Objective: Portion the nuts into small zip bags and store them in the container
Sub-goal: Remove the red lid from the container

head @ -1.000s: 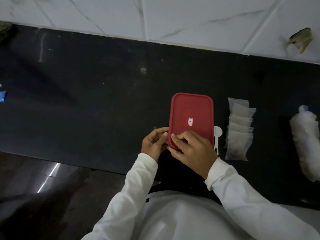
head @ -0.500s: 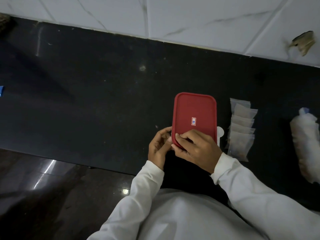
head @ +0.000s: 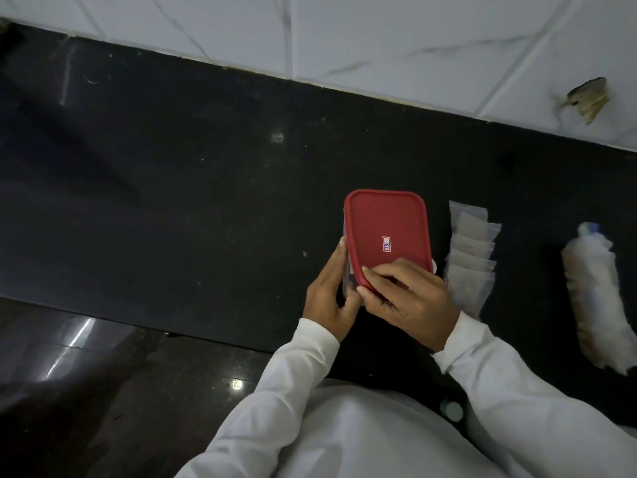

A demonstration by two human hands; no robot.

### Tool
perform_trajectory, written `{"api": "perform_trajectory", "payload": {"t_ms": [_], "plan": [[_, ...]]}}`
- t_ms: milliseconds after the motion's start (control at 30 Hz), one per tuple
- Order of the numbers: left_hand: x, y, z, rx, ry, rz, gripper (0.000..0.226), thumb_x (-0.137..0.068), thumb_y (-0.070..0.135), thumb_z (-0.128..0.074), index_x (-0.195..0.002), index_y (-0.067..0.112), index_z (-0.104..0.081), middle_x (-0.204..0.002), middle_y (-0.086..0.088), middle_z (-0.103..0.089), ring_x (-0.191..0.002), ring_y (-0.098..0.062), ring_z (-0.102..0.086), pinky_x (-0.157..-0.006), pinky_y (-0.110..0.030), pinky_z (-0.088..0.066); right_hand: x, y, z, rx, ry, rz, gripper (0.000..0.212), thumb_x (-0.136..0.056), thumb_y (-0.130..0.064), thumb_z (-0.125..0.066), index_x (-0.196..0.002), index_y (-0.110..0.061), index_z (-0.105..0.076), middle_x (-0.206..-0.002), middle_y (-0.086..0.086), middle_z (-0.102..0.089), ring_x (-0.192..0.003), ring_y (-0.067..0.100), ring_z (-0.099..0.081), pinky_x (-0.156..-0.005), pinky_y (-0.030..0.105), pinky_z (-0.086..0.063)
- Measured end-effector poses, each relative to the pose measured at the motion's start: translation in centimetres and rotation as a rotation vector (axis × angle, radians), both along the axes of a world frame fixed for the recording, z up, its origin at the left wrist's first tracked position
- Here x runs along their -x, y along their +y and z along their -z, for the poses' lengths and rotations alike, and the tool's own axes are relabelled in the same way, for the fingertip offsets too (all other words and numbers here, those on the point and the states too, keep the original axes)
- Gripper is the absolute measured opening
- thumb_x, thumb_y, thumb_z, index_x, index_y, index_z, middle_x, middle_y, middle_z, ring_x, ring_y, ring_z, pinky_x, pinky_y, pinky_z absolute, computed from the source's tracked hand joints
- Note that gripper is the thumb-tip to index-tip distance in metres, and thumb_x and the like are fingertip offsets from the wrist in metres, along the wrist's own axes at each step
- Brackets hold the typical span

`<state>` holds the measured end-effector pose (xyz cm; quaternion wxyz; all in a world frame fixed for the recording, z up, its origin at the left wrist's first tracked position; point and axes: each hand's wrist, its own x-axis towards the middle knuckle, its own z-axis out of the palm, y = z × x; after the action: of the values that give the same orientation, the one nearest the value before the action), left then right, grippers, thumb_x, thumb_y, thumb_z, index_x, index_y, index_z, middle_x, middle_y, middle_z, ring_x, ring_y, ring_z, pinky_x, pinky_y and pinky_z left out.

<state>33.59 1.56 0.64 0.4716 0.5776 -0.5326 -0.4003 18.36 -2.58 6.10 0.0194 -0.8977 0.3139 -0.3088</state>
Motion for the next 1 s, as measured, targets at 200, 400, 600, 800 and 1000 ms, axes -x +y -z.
{"api": "perform_trajectory", "payload": {"t_ms": [200,400,600,800,1000], "plan": [[0.2,-0.1,-0.5,-0.031,-0.057,-0.034,0.071,-0.081,0.021,-0.04,-0.15,0.007,-0.034,-0.153,-0.005,-0.04,-0.141,-0.015,-0.04,-0.113,-0.032,-0.038,-0.1,-0.5,-1.3,0.062,-0.054,0.085,0.024,-0.093,-0.018,-0.066,-0.099,0.004,-0.074,-0.095,0.017,-0.072,-0.082,0.027,-0.068,-0.083,0.035,-0.055],[0.2,-0.3,-0.5,-0.07,-0.11,-0.064,0.064,-0.087,0.009,-0.044,-0.151,0.015,-0.035,-0.148,-0.004,-0.048,-0.128,-0.024,-0.055,-0.104,-0.039,-0.047,0.0,-2.8,-5.5,0.099,-0.043,0.13,0.023,-0.093,-0.019,-0.066,-0.099,0.003,-0.073,-0.096,0.015,-0.072,-0.082,0.027,-0.066,-0.08,0.034,-0.054],[0.4,-0.4,-1.2,-0.102,-0.083,-0.08,0.062,-0.094,-0.001,-0.048,-0.151,0.017,-0.033,-0.146,0.007,-0.044,-0.122,0.017,-0.042,-0.099,-0.004,-0.036,2.2,-6.0,-9.2,0.093,-0.16,0.353,0.021,-0.098,-0.016,-0.059,-0.099,0.001,-0.071,-0.09,0.013,-0.071,-0.075,0.025,-0.062,-0.072,0.025,-0.048],[-0.1,-0.7,-1.3,-0.082,-0.123,-0.026,0.06,-0.094,0.002,-0.043,-0.151,0.019,-0.034,-0.144,0.005,-0.049,-0.121,0.009,-0.05,-0.1,-0.007,-0.041,3.3,-8.3,-11.0,-0.141,-0.495,0.664,0.035,-0.102,-0.035,-0.048,-0.097,-0.009,-0.071,-0.081,-0.009,-0.064,-0.069,-0.006,-0.057,-0.067,0.01,-0.043],[0.0,-1.4,-2.7,0.047,-0.238,-0.155,0.052,-0.098,0.031,-0.04,-0.148,0.015,-0.041,-0.153,0.006,-0.037,-0.143,-0.006,-0.03,-0.115,-0.015,-0.024,2.6,-7.2,-11.0,-0.269,-0.881,0.874,0.037,-0.1,-0.039,-0.048,-0.072,-0.018,-0.062,-0.062,-0.005,-0.055,-0.055,0.002,-0.048,-0.057,0.025,-0.044]]}}
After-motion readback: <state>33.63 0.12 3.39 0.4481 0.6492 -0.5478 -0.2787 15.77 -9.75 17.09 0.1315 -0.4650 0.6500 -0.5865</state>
